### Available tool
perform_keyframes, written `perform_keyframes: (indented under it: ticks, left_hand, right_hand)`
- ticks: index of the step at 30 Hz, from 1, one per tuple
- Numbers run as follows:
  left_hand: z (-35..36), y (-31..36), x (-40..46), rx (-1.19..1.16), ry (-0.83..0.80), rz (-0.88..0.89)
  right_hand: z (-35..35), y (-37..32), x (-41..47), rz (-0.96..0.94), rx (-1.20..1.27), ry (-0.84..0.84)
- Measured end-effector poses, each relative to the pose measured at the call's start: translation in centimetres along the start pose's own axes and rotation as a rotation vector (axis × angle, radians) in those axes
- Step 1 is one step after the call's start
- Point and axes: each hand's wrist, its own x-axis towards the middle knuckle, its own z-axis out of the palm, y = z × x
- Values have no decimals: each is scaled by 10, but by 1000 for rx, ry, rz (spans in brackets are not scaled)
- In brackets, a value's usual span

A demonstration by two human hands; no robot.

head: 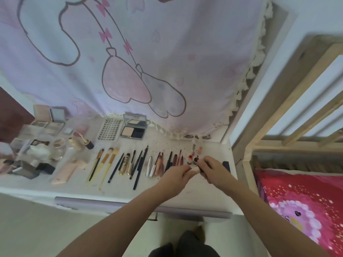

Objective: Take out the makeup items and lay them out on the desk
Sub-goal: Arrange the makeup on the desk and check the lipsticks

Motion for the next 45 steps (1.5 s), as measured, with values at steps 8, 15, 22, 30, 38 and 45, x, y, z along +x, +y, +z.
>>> perform_keyframes:
  ticks: [8,15,22,30,38,45]
  left_hand:
    - [-11,-21,-9,-48,-34,53]
    - [-9,-29,-4,-25,-44,91]
    - [-4,-30,3,-4,-68,87]
    - [1,-28,5,-10,-140,64]
    - [-15,-41,1,-376,-391,-212]
    - [22,-28,18,-341,-70,-163]
  right_hand:
    - [-4,-6,-10,115,-125,-165]
    - [-19,-7,-10,141,-123,-225]
    - [-25,-3,-8,179,-225,-257]
    - [-25,-2,-7,246,-319,-295]
    - [-59,25,-3,154,-149,-160]
    - [-40,50,1,276,127,-48]
